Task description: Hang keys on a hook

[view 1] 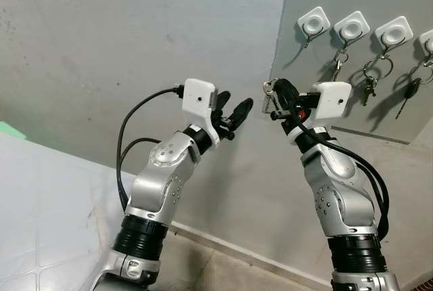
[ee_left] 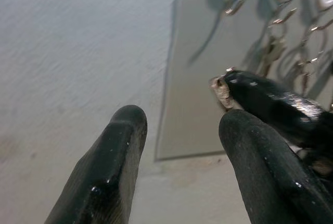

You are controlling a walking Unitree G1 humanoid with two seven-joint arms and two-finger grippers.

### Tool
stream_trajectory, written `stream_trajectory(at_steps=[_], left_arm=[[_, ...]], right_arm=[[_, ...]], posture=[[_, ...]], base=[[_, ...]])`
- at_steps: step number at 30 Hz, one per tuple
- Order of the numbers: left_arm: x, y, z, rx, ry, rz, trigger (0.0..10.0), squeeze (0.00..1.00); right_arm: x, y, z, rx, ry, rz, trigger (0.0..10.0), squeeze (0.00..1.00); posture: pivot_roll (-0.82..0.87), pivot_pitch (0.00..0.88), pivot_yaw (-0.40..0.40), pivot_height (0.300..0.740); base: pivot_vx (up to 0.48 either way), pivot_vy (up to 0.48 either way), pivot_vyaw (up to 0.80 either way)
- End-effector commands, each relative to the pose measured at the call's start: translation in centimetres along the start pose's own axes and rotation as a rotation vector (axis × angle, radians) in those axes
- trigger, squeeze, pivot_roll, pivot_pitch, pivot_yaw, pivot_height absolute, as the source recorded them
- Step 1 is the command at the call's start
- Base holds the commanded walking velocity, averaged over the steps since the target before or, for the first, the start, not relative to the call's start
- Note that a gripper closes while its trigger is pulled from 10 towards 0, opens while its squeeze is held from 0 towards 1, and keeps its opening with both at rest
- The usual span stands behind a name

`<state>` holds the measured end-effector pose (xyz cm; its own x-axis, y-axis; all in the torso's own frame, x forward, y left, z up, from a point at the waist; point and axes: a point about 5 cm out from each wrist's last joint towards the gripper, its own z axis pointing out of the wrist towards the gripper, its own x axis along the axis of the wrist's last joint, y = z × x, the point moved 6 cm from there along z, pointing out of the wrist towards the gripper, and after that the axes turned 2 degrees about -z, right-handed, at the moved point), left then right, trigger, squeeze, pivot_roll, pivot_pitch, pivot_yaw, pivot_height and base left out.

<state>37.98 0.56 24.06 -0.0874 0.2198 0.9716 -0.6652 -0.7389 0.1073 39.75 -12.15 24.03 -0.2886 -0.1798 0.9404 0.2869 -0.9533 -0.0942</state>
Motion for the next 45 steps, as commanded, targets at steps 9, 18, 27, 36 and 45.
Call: stream_trajectory(at_steps=[9, 18, 27, 36, 45], left_arm=[[2.1, 1.3, 0.6, -0.074, 0.041, 0.041, 10.0, 0.00], [2.5, 2.0, 0.6, -0.102, 0.049, 0.051, 10.0, 0.00], [2.5, 2.1, 0.6, -0.104, 0.050, 0.049, 10.0, 0.00], [2.4, 2.2, 0.5, -0.099, 0.051, 0.044, 10.0, 0.00], [2.3, 2.1, 0.5, -0.095, 0.049, 0.038, 10.0, 0.00]], right_arm=[[2.7, 1.3, 2.0, -0.086, 0.059, 0.010, 10.0, 0.00], [4.1, 1.9, 3.3, -0.130, 0.083, 0.031, 10.0, 0.00], [4.8, 1.9, 3.7, -0.132, 0.104, 0.041, 10.0, 0.00], [5.4, 1.8, 3.5, -0.123, 0.121, 0.045, 10.0, 0.00], [5.9, 1.4, 2.7, -0.090, 0.153, 0.023, 10.0, 0.00]], posture=[[-0.06, 0.013, 0.050, 0.740], [-0.06, 0.014, 0.048, 0.740], [-0.06, 0.010, 0.044, 0.740], [-0.06, 0.006, 0.040, 0.740], [-0.06, 0.008, 0.039, 0.740]], base=[[0.000, 0.000, 0.00], [0.000, 0.000, 0.00], [0.000, 0.000, 0.00], [0.000, 0.000, 0.00], [0.000, 0.000, 0.00]])
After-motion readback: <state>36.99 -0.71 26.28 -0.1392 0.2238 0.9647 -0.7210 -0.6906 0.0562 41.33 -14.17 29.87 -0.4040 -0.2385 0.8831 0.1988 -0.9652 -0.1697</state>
